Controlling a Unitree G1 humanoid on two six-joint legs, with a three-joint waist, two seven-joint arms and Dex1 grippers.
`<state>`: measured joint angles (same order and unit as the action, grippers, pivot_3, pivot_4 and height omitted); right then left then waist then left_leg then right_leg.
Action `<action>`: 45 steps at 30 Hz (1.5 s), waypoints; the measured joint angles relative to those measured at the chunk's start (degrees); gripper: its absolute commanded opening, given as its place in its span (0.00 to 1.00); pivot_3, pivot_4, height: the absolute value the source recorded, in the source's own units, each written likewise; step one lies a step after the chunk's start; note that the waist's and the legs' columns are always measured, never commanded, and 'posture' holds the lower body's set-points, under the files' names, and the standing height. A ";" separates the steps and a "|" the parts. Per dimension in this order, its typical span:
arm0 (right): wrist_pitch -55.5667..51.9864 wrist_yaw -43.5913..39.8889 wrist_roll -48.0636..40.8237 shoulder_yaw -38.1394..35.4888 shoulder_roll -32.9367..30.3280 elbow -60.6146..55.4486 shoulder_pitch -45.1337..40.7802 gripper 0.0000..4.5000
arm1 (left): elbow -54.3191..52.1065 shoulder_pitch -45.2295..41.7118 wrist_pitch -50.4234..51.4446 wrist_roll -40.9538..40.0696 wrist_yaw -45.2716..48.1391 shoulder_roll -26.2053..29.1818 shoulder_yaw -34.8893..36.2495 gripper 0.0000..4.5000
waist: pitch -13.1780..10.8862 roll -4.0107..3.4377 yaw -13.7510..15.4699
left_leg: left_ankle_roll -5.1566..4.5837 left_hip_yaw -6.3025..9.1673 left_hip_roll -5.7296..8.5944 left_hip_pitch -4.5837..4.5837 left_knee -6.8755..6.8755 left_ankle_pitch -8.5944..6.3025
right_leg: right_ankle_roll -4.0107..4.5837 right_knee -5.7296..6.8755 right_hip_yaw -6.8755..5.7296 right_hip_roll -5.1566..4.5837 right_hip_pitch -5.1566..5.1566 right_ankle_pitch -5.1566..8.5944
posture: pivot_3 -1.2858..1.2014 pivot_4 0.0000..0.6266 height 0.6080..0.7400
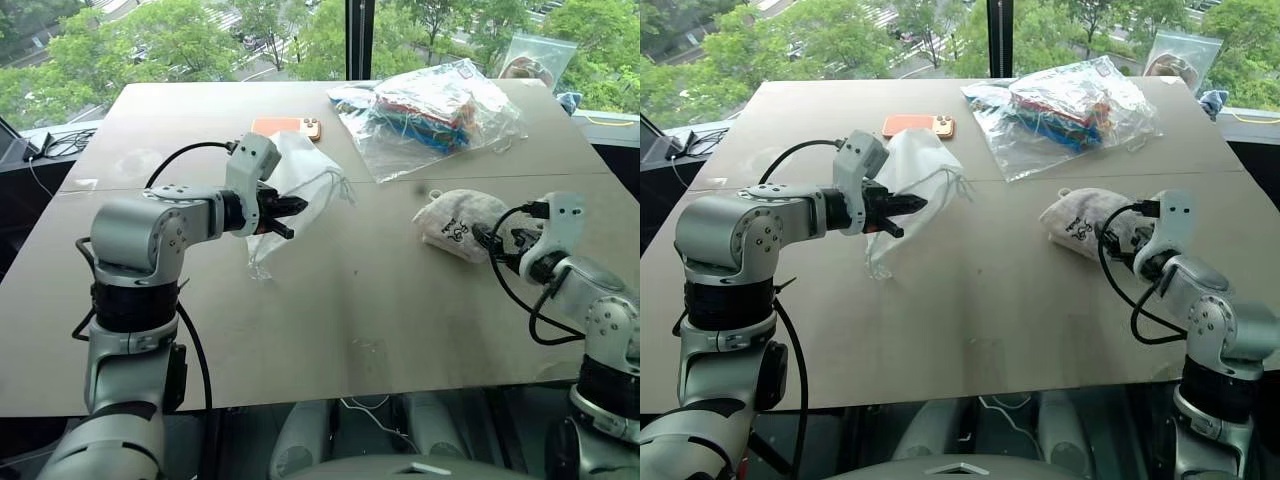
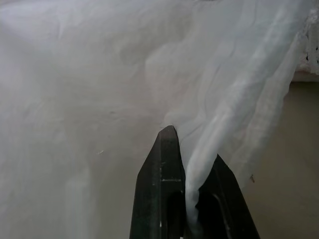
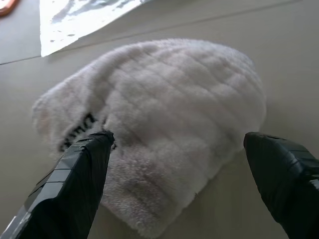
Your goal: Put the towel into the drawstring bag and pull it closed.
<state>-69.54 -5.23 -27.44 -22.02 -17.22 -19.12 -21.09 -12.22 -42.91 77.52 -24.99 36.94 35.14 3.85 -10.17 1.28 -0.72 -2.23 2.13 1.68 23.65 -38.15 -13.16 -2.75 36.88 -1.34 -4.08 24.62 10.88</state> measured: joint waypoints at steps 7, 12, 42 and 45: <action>3.44 2.99 6.29 7.62 1.86 9.53 -4.18 0.95 | 0.00 -0.08 -0.04 -0.91 -1.35 0.01 -0.18 0.00 | 0.19 0.32 -0.79 | -0.02 -0.25 -0.01 -0.28 0.00 0.00 | -0.05 -0.01 0.31 0.04 -0.18 -0.07 | 0.52 0.24 1.00; 10.72 -0.57 9.95 14.78 1.21 15.52 -5.61 0.50 | -1.41 -0.39 0.26 -1.57 -3.56 -0.37 -0.19 0.00 | 0.17 0.36 -1.73 | -0.04 -0.31 -0.21 -1.16 0.02 -0.01 | -0.08 -0.16 0.37 0.13 -0.99 0.10 | 0.52 0.24 1.00; 28.96 -34.47 -4.02 29.50 -9.84 -15.89 8.06 0.01 | 23.15 -15.64 -13.29 8.60 -3.47 -9.73 -22.93 0.00 | -0.07 0.17 0.10 | 0.00 -0.38 -0.23 -0.54 0.86 -0.04 | -0.30 -0.94 0.55 0.32 -0.42 -0.03 | 0.52 0.24 1.00; 30.71 -36.84 -3.11 31.65 -11.38 -15.70 5.76 0.01 | 24.24 -16.20 -14.43 9.22 -1.30 -9.88 -23.93 0.00 | -0.08 0.16 0.05 | 0.00 -0.38 -0.23 -0.52 0.86 -0.04 | -0.30 -0.94 0.55 0.32 -0.41 -0.03 | 0.52 0.24 1.00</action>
<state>-38.84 -42.07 -30.55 9.63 -28.60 -34.82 -15.34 12.02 -59.12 63.09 -15.76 35.65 25.27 -20.08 -10.25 1.45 -0.67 -2.22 1.75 1.45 23.13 -37.29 -13.19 -3.04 35.93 -0.79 -3.76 24.21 10.85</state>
